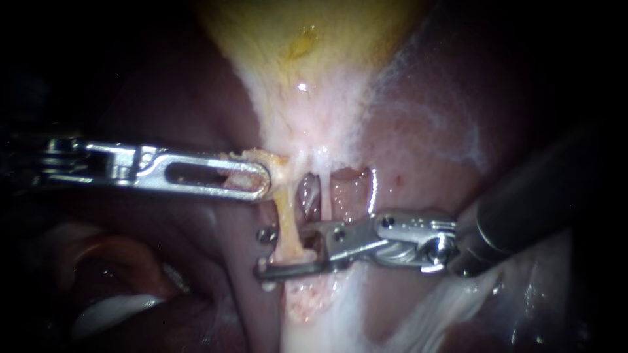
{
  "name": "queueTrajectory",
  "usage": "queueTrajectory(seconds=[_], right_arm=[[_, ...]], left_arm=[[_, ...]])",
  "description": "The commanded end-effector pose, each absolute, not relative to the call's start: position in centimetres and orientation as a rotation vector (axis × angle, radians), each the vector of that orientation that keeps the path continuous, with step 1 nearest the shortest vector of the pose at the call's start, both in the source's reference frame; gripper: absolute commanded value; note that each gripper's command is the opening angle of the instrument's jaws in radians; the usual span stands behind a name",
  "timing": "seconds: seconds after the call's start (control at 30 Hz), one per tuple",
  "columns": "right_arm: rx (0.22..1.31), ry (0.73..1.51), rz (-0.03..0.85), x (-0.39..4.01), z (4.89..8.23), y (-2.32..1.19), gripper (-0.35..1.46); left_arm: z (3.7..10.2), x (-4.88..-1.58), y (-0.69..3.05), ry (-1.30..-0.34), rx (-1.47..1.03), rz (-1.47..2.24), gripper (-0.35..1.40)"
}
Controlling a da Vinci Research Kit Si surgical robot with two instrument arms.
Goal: Going back second clip left tube
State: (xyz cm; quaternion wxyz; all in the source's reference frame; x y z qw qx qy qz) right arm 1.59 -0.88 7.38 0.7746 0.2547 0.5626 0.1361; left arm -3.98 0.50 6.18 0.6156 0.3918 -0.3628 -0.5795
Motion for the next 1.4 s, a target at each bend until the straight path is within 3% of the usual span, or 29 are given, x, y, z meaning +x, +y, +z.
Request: queueTrajectory(seconds=[0.03,0.2,0.67,1.4], right_arm=[[0.541,1.218,0.295,1.58,7.38,-0.86,0.46],[0.486,1.219,0.276,1.47,7.36,-0.86,0.5],[0.495,1.237,0.221,1.11,7.19,-0.85,0.5],[0.468,1.234,0.229,0.95,7.17,-0.71,0.5]], left_arm=[[6.17,-3.98,0.5,-0.836,0.903,-1.334,-0.35],[6.17,-3.96,0.5,-0.836,0.903,-1.334,-0.35],[6.17,-3.95,0.5,-0.836,0.903,-1.333,-0.35],[6.16,-3.93,0.49,-0.836,0.902,-1.334,-0.35]])
